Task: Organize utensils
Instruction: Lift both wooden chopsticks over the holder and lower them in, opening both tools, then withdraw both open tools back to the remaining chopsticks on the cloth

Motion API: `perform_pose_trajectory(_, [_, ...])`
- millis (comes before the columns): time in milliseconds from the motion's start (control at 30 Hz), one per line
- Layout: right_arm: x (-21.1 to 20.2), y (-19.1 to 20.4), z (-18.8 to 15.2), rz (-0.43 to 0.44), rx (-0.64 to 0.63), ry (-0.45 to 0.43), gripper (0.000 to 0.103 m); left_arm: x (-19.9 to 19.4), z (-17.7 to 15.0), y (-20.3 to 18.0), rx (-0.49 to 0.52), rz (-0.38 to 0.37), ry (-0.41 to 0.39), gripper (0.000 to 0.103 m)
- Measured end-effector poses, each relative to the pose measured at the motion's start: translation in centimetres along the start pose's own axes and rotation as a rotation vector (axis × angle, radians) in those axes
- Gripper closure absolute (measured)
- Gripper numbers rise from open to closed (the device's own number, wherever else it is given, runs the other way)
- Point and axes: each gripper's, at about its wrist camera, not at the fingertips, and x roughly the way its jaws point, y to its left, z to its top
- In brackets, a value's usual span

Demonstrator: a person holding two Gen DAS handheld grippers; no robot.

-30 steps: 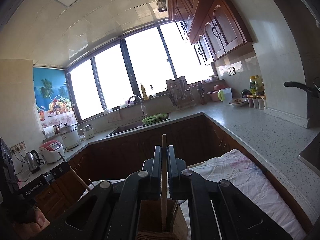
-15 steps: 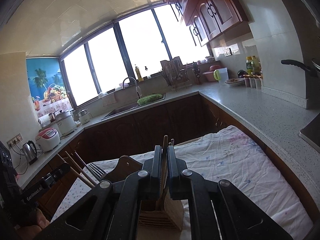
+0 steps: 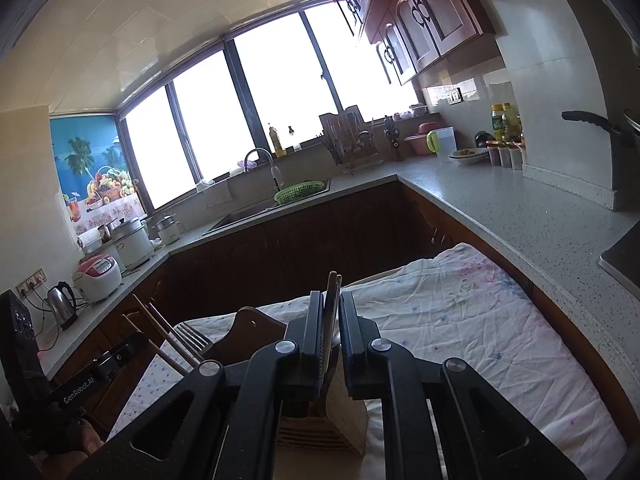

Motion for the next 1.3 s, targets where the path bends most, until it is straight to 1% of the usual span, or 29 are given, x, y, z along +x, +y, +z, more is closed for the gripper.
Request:
perform_pose_trajectory(33, [-0.2, 0.0, 0.0, 0.008, 0.004, 0.002, 0.092, -0.2, 0.0, 0.0, -0.005, -0.004, 0.002, 0.098])
perform_pose_trajectory(67, [-0.3, -0.1, 0.0, 0.013, 0.008, 0.003, 0.091, -0.4, 0.1, 0.1, -0.009, -0.004, 0.002, 0.093])
perform_pose_trajectory(100, [-0.5, -0.1, 0.0, 0.014, 0.013, 0.002, 0.085, -0.7, 0.1, 0.1, -0.013, -0.006, 0.000, 0.088])
perform_pose_trajectory(133, [-0.9, -0.2, 0.1, 0.020, 0.022, -0.004, 0.067, -1.2, 0.1, 0.1, -0.017, -0.003, -0.004, 0.077])
perform_pose_trajectory(167, [-1.3, -0.5, 0.2, 0.028, 0.031, -0.015, 0.058, -1.7, 0.0, 0.2, -0.023, 0.002, -0.010, 0.061])
perform_pose_trajectory(200, [-1.9, -0.4, 0.2, 0.032, 0.037, -0.029, 0.042, -2.2, 0.0, 0.3, -0.028, 0.008, -0.016, 0.053])
perform_pose_trajectory(233, [-2.6, -0.5, 0.2, 0.034, 0.040, -0.045, 0.029, -2.8, -0.2, 0.3, -0.030, 0.015, -0.024, 0.039])
perform_pose_trajectory(267, [-3.3, -0.6, 0.1, 0.040, 0.041, -0.061, 0.024, -3.4, -0.4, 0.4, -0.028, 0.027, -0.028, 0.029])
perform_pose_trajectory(300, [-4.0, -0.6, -0.1, 0.045, 0.042, -0.073, 0.016, -3.9, -0.7, 0.5, -0.025, 0.037, -0.026, 0.027])
perform_pose_trajectory(367, [-5.4, -0.7, -0.7, 0.052, 0.039, -0.079, 0.013, -4.9, -1.4, 0.8, -0.028, 0.044, -0.012, 0.024])
perform_pose_trajectory(433, [-6.5, -0.7, -1.7, 0.054, 0.034, -0.071, 0.012, -5.9, -2.4, 1.2, -0.042, 0.055, -0.002, 0.021])
perform_pose_trajectory(533, [-7.9, -0.8, -3.5, 0.056, 0.034, -0.042, 0.012, -7.4, -4.3, 1.7, -0.062, 0.072, 0.012, 0.021])
perform_pose_trajectory(700, [-9.4, -1.5, -6.6, 0.039, 0.044, 0.029, 0.012, -9.0, -7.6, 2.1, -0.073, 0.091, 0.069, 0.021])
perform_pose_trajectory(833, [-10.1, -2.2, -9.1, 0.026, 0.073, 0.092, 0.012, -10.0, -9.7, 2.6, -0.091, 0.101, 0.106, 0.021])
perform_pose_trajectory(967, [-10.4, -2.6, -11.0, 0.025, 0.086, 0.136, 0.012, -10.6, -11.7, 2.9, -0.113, 0.109, 0.135, 0.020])
perform_pose_trajectory(1133, [-10.4, -3.1, -13.1, 0.027, 0.103, 0.193, 0.012, -10.7, -14.1, 3.1, -0.122, 0.125, 0.188, 0.020])
perform_pose_trajectory(1300, [-10.4, -3.5, -14.7, 0.023, 0.125, 0.230, 0.012, -10.4, -16.1, 3.0, -0.122, 0.140, 0.238, 0.021])
